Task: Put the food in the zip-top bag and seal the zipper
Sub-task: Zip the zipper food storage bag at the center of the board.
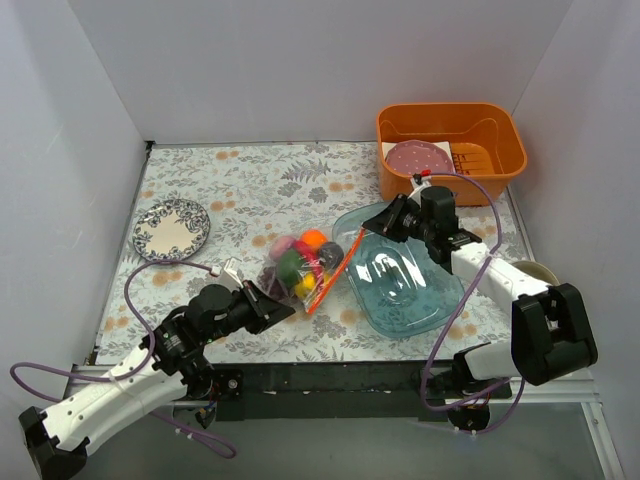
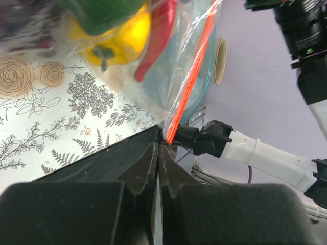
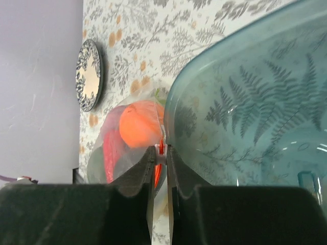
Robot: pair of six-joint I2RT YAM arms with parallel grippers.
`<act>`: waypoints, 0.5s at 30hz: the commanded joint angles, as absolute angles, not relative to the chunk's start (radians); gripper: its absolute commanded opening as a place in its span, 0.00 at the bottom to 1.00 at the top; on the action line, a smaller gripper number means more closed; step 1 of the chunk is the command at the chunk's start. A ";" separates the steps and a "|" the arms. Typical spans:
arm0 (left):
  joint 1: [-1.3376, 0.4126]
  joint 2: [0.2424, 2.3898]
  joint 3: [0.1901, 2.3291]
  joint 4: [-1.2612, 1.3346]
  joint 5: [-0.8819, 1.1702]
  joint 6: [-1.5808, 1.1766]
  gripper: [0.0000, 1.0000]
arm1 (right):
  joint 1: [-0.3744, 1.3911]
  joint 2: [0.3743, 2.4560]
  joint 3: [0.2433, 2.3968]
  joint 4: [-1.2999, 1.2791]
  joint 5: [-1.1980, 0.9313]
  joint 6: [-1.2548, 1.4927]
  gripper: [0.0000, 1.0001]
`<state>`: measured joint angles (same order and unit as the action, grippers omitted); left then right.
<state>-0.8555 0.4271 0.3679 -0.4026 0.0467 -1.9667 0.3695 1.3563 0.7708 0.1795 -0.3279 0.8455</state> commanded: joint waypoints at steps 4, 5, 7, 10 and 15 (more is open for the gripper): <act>-0.859 0.469 0.420 -0.396 0.069 -1.924 0.00 | 0.325 1.381 0.891 0.083 -0.272 0.690 0.36; -0.861 0.471 0.426 -0.399 0.068 -1.922 0.00 | 0.322 1.385 0.911 0.068 -0.267 0.678 0.38; -0.859 0.472 0.431 -0.402 0.064 -1.917 0.00 | 0.321 1.391 0.933 0.040 -0.250 0.646 0.56; -0.859 0.471 0.437 -0.414 0.052 -1.917 0.02 | 0.318 1.405 0.982 -0.058 -0.213 0.600 0.59; -0.861 0.482 0.494 -0.478 -0.038 -1.876 0.12 | 0.316 1.358 0.979 -0.165 -0.098 0.560 0.58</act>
